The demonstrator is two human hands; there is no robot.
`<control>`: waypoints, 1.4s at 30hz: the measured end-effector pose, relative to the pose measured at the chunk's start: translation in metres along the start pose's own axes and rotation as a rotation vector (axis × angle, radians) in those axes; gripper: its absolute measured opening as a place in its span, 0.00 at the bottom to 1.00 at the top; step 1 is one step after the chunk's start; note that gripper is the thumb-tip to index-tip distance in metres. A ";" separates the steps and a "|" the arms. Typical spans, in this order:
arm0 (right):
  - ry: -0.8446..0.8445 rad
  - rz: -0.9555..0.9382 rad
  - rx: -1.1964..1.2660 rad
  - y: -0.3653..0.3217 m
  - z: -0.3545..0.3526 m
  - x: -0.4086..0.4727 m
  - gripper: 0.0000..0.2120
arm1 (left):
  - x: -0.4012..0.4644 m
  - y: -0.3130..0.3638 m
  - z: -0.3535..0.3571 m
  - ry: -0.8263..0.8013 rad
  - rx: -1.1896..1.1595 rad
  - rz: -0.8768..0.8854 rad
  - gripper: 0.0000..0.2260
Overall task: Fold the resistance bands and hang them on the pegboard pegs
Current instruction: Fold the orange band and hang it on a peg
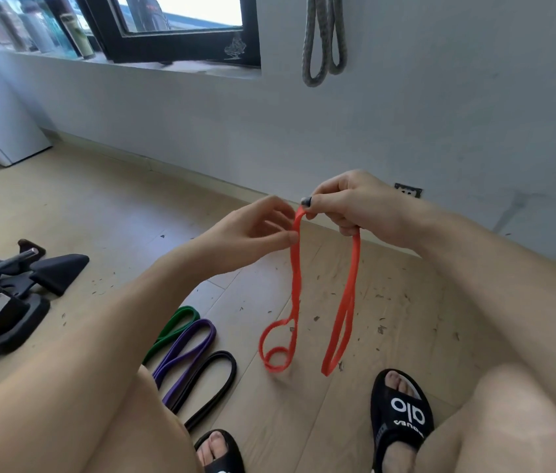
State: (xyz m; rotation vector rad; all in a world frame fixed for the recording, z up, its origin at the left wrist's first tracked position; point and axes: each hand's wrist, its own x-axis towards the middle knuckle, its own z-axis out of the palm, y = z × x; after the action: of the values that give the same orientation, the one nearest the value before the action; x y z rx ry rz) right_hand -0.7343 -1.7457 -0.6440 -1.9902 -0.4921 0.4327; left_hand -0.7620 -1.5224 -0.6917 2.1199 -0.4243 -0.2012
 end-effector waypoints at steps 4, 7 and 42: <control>-0.041 -0.004 -0.004 -0.001 -0.001 -0.001 0.12 | 0.000 0.012 0.003 -0.019 -0.102 0.021 0.16; -0.061 -0.017 0.011 -0.002 -0.001 -0.002 0.12 | -0.001 0.017 0.003 -0.030 -0.176 0.028 0.15; -0.114 -0.001 0.012 0.003 -0.002 0.001 0.16 | -0.006 0.015 -0.009 -0.154 -0.303 -0.087 0.16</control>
State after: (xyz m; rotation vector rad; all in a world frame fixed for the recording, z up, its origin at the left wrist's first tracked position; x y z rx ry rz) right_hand -0.7323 -1.7482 -0.6461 -1.9608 -0.5602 0.5491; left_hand -0.7682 -1.5208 -0.6741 1.8316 -0.3668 -0.4528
